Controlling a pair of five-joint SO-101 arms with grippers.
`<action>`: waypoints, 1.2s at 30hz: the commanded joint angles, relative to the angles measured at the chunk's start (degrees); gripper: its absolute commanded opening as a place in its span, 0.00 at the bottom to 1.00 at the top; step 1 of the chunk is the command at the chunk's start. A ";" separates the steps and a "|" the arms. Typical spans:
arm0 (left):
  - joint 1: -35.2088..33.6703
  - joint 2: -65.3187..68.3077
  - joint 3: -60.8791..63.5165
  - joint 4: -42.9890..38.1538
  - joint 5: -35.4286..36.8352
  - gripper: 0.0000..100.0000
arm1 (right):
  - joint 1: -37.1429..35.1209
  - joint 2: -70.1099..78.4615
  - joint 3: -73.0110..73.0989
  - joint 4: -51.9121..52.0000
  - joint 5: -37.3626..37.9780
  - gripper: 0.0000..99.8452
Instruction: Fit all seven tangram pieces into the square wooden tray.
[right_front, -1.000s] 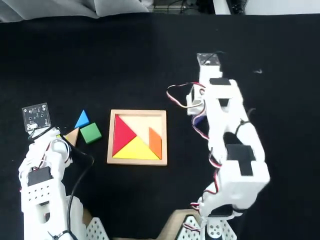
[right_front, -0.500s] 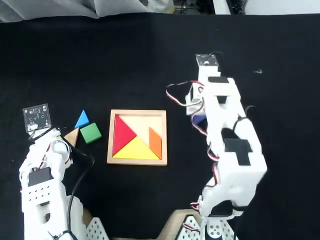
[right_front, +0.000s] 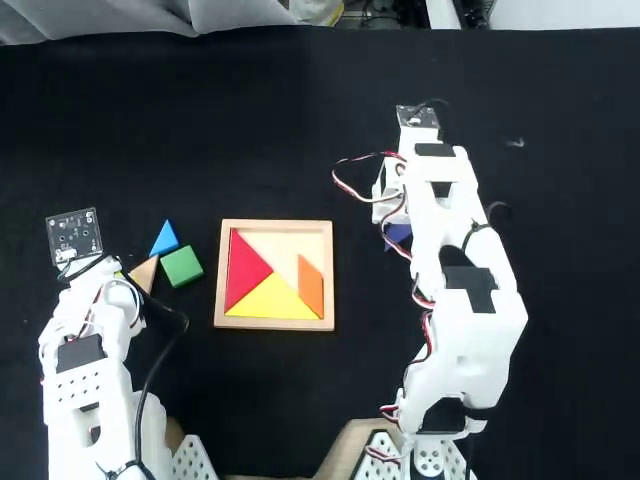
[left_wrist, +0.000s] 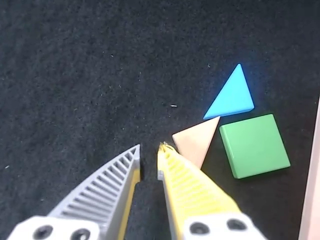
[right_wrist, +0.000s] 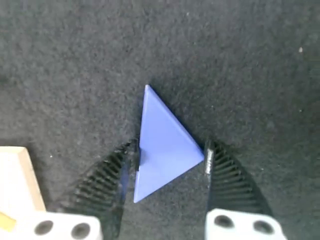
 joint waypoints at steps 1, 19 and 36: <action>0.57 -0.26 -0.48 -0.88 -0.35 0.07 | -0.88 -0.04 -2.15 0.35 -0.26 0.17; 0.57 -0.26 -0.66 -0.88 -0.35 0.07 | -14.59 -25.27 11.03 0.44 19.60 0.17; 0.48 -0.26 -0.57 -0.88 -0.35 0.07 | -27.34 -17.71 11.65 -3.52 35.60 0.17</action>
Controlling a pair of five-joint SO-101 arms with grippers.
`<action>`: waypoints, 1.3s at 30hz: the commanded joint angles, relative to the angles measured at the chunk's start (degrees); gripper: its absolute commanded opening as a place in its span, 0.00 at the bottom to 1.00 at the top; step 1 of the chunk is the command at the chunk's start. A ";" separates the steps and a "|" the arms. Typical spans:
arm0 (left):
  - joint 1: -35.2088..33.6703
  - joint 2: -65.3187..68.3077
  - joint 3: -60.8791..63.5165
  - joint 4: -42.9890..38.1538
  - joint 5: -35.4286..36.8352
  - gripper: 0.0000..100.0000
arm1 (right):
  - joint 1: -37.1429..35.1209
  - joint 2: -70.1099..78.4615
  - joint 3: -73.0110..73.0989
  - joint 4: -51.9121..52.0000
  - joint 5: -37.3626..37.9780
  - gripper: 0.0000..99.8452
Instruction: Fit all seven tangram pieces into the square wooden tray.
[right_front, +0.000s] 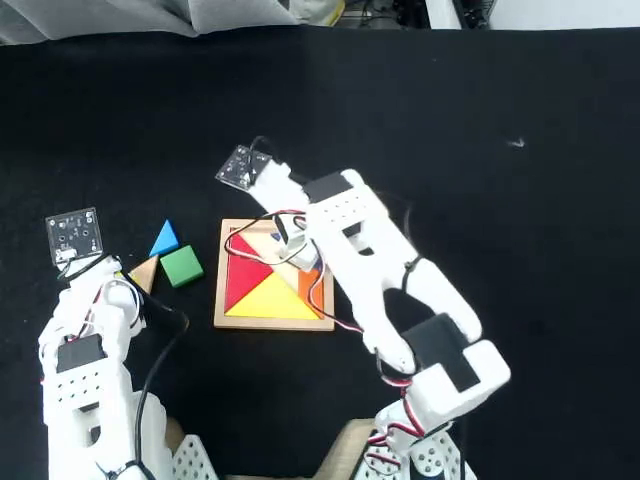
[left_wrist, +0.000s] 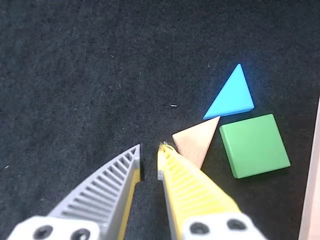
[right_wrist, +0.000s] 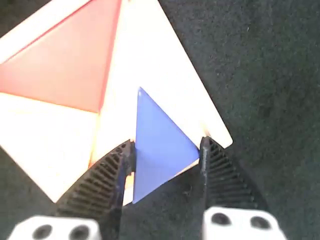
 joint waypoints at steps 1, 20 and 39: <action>0.48 -0.26 -0.57 -0.88 -0.35 0.07 | -0.18 0.31 -2.15 -1.67 0.53 0.17; 0.48 -0.26 -0.48 -0.88 -0.35 0.07 | 0.00 2.59 -2.15 -4.31 -1.49 0.17; 0.48 -0.26 -0.48 -0.88 -0.35 0.07 | 2.81 0.48 -3.47 -1.67 -3.16 0.24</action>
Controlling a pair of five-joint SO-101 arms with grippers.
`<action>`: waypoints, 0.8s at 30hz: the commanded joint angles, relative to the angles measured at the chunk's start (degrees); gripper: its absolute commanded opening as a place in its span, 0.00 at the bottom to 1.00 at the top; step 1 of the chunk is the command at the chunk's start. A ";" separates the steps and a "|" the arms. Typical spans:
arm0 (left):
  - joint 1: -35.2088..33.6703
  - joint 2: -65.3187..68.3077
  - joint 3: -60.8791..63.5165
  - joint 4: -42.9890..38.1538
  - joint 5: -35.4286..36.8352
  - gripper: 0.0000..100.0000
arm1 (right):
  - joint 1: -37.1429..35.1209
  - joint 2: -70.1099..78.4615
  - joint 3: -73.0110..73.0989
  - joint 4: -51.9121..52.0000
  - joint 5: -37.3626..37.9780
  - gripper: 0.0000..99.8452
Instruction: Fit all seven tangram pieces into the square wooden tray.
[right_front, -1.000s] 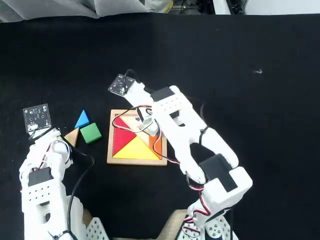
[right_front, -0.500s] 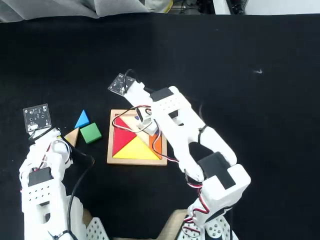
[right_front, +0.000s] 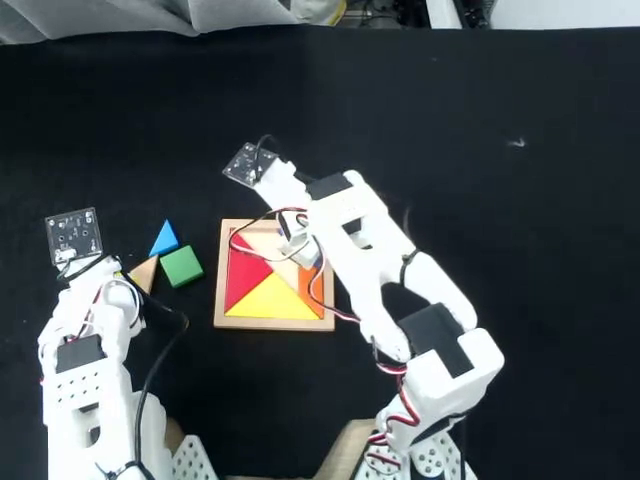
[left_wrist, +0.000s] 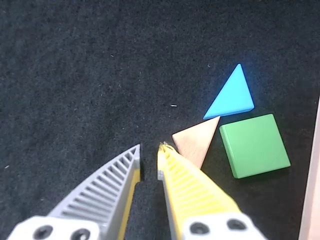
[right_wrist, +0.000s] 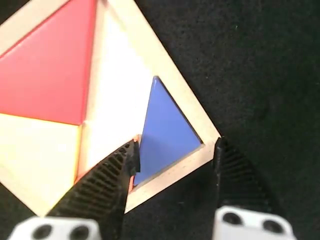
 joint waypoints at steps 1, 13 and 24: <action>0.48 -0.26 -0.48 -0.88 -0.35 0.07 | 2.11 -3.91 -4.09 2.20 -2.81 0.24; 0.75 -0.26 -0.57 -0.88 -0.35 0.07 | -1.49 -11.74 6.02 -7.82 -9.58 0.01; 0.57 -0.26 -0.40 -0.88 -0.35 0.07 | -3.25 2.59 -1.80 -7.38 -9.76 0.01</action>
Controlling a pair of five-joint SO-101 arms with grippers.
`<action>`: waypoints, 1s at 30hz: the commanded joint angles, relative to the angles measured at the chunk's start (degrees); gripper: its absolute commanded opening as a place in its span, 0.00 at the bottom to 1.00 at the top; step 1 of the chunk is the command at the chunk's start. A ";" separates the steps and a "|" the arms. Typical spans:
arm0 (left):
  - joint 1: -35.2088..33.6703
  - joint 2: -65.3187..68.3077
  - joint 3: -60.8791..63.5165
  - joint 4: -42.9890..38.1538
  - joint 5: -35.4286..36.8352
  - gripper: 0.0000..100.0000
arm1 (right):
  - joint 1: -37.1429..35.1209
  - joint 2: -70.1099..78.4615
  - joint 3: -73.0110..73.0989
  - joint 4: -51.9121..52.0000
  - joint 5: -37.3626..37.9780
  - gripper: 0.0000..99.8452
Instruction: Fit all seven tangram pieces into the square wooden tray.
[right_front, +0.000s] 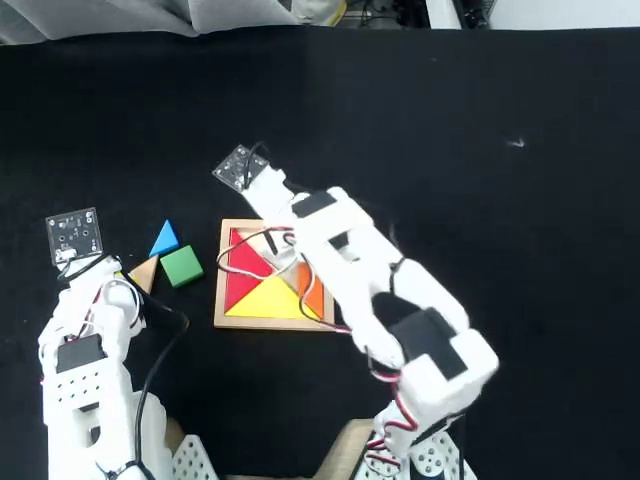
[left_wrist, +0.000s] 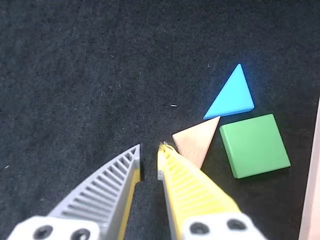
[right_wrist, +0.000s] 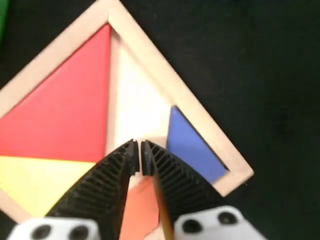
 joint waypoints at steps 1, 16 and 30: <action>0.57 -0.26 -0.40 -0.88 -0.35 0.07 | 0.88 1.01 -5.85 2.37 -0.44 0.01; 0.57 -0.26 -0.40 -0.88 -0.35 0.07 | 4.57 1.80 -6.29 3.34 0.00 0.01; 0.48 -0.35 -1.10 -0.53 0.09 0.07 | 5.98 -16.31 -1.36 8.79 -0.26 0.01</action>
